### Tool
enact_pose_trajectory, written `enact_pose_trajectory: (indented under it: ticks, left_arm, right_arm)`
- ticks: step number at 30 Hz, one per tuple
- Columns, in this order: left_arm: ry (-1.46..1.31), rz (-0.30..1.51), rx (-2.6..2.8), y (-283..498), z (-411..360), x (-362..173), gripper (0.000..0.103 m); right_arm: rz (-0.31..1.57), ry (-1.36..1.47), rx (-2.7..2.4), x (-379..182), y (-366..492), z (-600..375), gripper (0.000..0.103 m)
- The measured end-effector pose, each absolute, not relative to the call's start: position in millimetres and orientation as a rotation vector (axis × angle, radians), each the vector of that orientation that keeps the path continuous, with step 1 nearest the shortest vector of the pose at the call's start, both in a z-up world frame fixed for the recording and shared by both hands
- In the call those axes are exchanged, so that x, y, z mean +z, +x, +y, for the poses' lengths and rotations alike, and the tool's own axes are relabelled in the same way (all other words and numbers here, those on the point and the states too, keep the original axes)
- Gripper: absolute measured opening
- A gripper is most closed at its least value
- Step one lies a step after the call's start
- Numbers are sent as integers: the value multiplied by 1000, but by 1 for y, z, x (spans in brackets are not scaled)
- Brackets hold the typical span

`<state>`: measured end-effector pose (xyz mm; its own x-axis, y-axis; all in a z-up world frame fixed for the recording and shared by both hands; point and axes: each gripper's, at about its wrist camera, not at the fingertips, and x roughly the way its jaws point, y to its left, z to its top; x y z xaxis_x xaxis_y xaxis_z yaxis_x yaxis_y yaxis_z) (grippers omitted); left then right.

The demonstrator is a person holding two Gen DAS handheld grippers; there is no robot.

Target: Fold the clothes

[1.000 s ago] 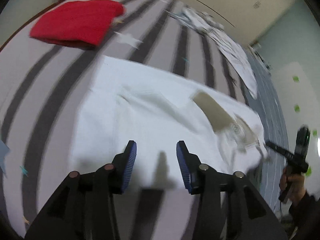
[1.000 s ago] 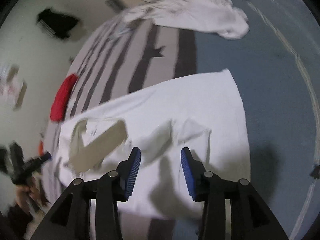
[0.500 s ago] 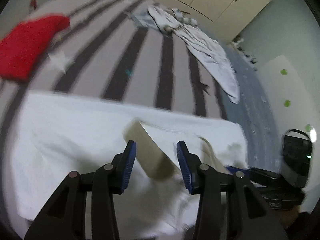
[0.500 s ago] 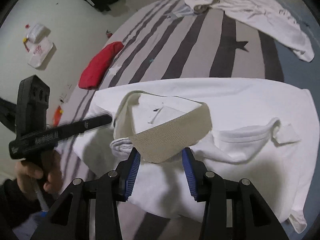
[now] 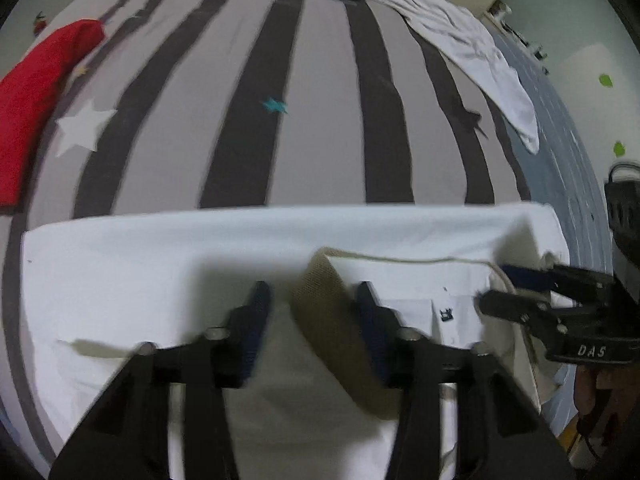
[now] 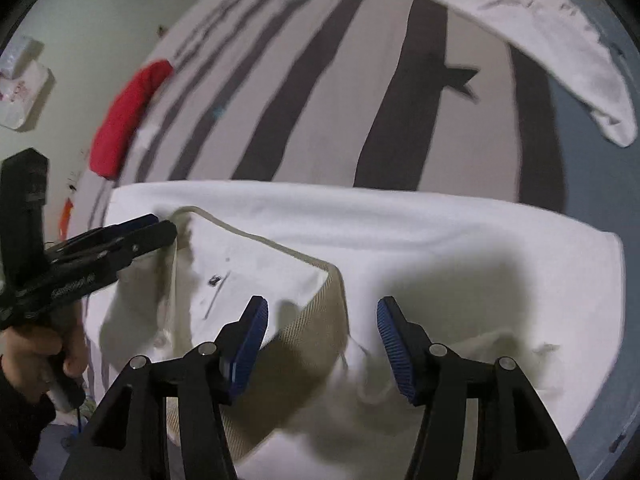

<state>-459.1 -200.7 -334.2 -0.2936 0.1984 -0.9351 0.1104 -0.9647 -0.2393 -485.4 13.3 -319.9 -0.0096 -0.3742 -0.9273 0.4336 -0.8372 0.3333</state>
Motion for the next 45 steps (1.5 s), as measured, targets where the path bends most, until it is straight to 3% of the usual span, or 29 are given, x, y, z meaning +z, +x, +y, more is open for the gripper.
enact_pose_trajectory:
  ticks: [1, 2, 4, 8, 13, 18, 20, 23, 25, 26, 28, 37, 41, 45]
  left_arm:
    - [-1838, -365, 2450, -458, -197, -337, 22]
    - [-1821, -303, 2473, -455, -192, -337, 21]
    - [-1767, -301, 2500, -449, -192, -333, 13]
    - [-1620, -399, 2613, -435, -207, -310, 11]
    - [-1523, -401, 2705, -433, -218, -288, 11]
    - [-1731, -553, 2614, -455, -232, -336, 12]
    - [-1760, -659, 2586, -455, -242, -344, 16]
    - [-1666, -704, 2641, -445, -248, -330, 33]
    - [-1563, -731, 2691, -432, -255, -314, 37]
    - [-1540, -731, 2696, -426, -256, -309, 37]
    - [-1518, -705, 2700, -411, -255, -302, 37]
    - [-1635, -500, 2582, -399, -225, -332, 37]
    - [-1636, -433, 2562, -411, -214, -344, 37]
    - [-1607, -483, 2546, -413, -217, -334, 37]
  right_arm:
    - [62, 1719, -1897, -322, -486, 10, 49]
    - [61, 1716, -1894, -325, -486, 6, 34]
    - [86, 1700, -1919, -326, -483, 4, 21]
    - [39, 1672, -1993, -318, -481, 15, 7]
    - [50, 1503, -2127, -284, -481, 11, 7]
    - [69, 1476, -2164, -289, -503, -13, 7]
    - [112, 1525, -2156, -310, -514, -22, 8]
    - [88, 1547, -2154, -325, -518, -19, 13]
    - [4, 1509, -2179, -314, -516, -4, 25]
    - [-43, 1486, -2192, -307, -514, 5, 32]
    - [-114, 1431, -2227, -291, -506, 26, 35]
    - [99, 1401, -2003, -300, -413, 10, 32]
    - [66, 1419, -1971, -320, -410, -21, 29]
    - [29, 1462, -2018, -343, -418, -41, 29]
